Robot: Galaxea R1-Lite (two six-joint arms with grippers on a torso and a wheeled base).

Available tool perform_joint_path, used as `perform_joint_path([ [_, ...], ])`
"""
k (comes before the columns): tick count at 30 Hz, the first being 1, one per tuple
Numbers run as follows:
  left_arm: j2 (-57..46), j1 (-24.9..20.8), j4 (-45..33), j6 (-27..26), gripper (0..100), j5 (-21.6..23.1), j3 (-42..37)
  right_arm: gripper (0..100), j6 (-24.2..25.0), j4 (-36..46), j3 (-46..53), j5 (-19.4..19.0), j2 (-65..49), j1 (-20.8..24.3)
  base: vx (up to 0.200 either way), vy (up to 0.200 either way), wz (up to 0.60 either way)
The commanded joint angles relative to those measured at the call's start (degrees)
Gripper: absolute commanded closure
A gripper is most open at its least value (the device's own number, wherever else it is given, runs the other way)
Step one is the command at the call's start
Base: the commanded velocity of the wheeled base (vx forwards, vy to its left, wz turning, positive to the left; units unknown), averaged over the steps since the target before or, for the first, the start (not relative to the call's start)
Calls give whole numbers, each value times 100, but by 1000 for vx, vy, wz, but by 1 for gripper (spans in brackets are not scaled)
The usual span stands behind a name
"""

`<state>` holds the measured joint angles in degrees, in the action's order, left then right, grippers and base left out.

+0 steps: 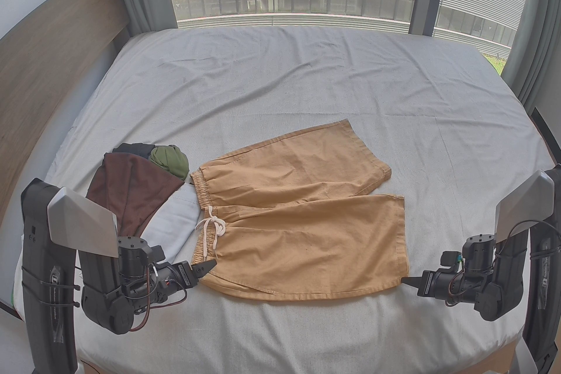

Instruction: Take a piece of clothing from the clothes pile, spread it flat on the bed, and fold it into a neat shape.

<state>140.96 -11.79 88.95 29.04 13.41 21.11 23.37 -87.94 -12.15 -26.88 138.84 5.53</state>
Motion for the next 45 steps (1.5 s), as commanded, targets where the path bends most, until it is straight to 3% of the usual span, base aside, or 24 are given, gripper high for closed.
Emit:
perform_joint_path([
  [1, 19, 1, 8, 5, 100, -5, 42, 100, 1, -4, 3, -1, 47, 0, 0, 0, 0],
  [13, 19, -8, 8, 14, 100, 4, 42, 100, 1, -4, 29, -1, 38, -9, 0, 0, 0],
  [20, -148, 54, 8, -21, 100, 127, -424, 100, -87, 5, 240, -1, -76, -61, 0, 0, 0],
  [25, -315, 63, -1, -47, 100, 470, -907, 100, -377, 14, 512, -1, -138, -70, 0, 0, 0],
  [33, -315, 63, -1, -496, 100, 505, -1268, 100, -632, 14, 776, -1, -155, -52, 0, 0, 0],
  [45, -315, 10, -1, -610, 100, 505, -1672, 100, -799, 5, 1092, -1, -199, -9, 0, 0, 0],
])
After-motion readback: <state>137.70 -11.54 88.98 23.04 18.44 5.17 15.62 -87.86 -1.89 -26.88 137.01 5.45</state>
